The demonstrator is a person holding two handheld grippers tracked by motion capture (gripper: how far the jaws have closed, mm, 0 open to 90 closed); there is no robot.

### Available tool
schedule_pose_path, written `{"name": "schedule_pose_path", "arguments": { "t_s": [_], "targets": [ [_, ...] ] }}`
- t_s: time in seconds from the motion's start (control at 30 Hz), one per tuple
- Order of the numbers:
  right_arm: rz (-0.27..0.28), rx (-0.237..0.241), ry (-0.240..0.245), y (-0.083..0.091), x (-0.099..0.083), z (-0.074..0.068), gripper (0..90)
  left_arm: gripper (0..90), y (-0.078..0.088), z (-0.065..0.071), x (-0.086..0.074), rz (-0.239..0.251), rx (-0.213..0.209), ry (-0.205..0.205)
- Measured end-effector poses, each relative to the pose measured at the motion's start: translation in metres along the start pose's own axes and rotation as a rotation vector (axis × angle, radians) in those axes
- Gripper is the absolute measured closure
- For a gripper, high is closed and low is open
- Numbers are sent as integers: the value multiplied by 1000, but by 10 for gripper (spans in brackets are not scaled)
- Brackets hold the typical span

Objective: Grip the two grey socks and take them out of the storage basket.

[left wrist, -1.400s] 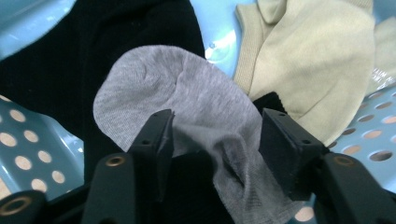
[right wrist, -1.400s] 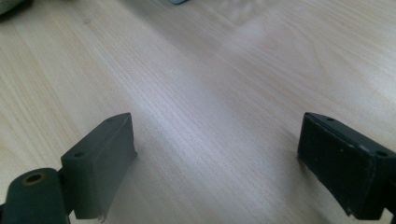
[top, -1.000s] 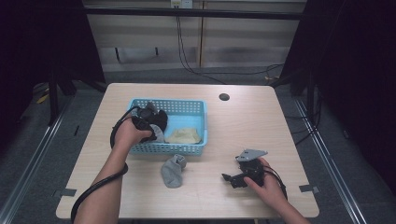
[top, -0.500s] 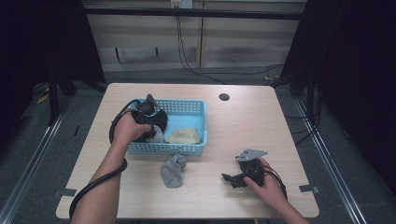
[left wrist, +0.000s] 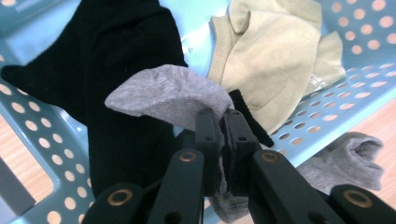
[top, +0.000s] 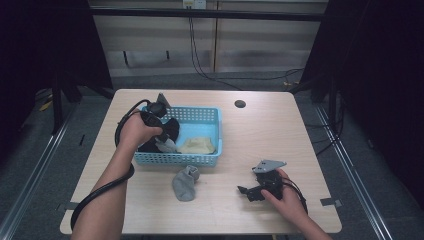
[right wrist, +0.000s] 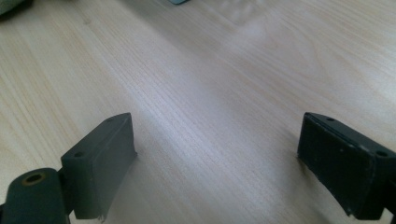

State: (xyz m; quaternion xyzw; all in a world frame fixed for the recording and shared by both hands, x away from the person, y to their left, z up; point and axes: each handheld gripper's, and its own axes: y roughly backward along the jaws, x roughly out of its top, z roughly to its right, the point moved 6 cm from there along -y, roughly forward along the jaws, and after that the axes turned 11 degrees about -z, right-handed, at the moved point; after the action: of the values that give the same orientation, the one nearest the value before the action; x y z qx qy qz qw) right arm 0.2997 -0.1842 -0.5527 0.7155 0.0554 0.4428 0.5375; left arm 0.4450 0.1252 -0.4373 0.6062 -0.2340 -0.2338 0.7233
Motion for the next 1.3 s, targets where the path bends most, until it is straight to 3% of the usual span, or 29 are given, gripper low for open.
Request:
{"name": "schedule_pose_path", "arguments": {
  "t_s": [0.47,0.73,0.93,1.3],
  "targets": [
    [0,1,3,0,0,0,107,857,33,12,10,25,24,-32],
    [0,1,3,0,0,0,107,857,45,22,11,7,39,-88],
    [-2,3,4,0,0,0,107,857,50,31,8,-6,11,-125],
    [-3,2,4,0,0,0,107,857,65,45,-3,-15,4,-164]
  ]
}}
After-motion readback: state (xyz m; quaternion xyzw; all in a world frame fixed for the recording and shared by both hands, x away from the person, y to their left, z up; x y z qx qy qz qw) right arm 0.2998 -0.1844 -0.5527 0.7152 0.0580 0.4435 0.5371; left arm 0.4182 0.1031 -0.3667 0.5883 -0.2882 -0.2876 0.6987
